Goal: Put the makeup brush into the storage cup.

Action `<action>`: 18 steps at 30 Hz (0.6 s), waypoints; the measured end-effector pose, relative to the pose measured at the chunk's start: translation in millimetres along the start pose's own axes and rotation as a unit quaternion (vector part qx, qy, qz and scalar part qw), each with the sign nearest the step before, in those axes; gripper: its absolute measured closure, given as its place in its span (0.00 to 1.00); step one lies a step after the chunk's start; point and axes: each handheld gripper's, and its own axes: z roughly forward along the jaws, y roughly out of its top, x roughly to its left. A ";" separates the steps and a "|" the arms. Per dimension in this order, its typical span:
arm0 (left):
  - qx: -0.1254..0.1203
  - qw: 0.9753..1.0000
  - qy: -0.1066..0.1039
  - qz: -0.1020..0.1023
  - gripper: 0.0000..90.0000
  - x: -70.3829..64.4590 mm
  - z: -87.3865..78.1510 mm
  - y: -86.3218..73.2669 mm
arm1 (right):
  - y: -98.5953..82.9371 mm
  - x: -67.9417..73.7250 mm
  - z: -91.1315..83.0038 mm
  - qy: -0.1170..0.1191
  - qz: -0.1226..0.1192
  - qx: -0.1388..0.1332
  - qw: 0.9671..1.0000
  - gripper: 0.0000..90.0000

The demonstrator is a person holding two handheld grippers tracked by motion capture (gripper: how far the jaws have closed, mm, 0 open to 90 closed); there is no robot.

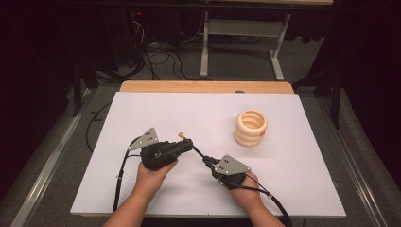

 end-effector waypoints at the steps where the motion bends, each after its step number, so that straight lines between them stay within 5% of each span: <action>1: 0.000 1.000 -0.001 0.000 0.92 -0.1 0.1 0.0 | 0.1 0.2 0.1 -0.001 0.002 0.000 1.000 0.96; 12: -0.001 1.000 -0.006 0.001 0.93 -0.1 -0.8 0.3 | -0.3 0.2 0.4 -0.004 0.006 0.000 1.000 0.95; 18: -0.001 1.000 -0.005 0.003 0.93 -0.4 -1.2 0.4 | -0.6 -0.9 0.7 -0.007 0.007 0.002 1.000 0.86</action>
